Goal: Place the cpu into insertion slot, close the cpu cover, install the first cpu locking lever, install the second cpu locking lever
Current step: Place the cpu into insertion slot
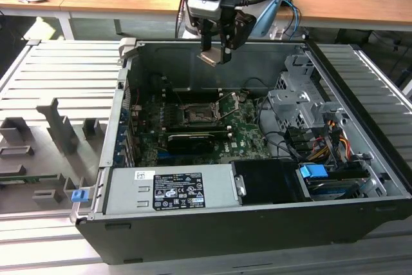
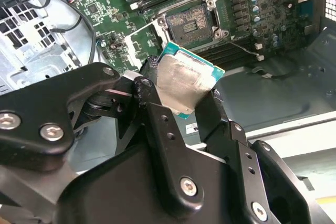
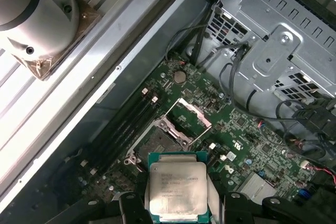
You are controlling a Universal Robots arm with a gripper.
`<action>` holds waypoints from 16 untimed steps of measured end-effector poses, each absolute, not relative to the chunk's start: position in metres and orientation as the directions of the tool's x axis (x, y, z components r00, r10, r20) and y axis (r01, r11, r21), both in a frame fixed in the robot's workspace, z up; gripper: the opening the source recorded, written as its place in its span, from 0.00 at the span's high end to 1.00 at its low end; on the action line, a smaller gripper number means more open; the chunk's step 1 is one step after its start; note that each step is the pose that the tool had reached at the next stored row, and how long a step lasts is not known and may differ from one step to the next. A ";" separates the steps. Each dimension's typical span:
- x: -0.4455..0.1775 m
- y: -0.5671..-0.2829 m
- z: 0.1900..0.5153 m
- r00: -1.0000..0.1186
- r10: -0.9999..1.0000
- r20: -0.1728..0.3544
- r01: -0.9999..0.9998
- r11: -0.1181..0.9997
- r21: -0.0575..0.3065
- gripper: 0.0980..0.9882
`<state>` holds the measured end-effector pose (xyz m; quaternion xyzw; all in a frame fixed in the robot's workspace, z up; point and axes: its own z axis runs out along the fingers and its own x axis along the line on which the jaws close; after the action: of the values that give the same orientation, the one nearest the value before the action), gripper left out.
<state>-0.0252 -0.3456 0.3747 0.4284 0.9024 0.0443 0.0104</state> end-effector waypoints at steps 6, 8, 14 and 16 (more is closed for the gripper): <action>-0.025 -0.346 0.374 -0.573 0.819 0.019 0.817 0.569 0.089 0.52; -0.025 -0.346 0.373 -0.534 0.845 0.019 0.843 0.531 0.089 0.52; -0.025 -0.346 0.372 -0.530 0.848 0.019 0.846 0.526 0.089 0.52; -0.025 -0.346 0.371 -0.530 0.848 0.019 0.846 0.526 0.089 0.52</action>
<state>-0.0252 -0.3456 0.3712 0.4847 0.8735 0.0435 0.0132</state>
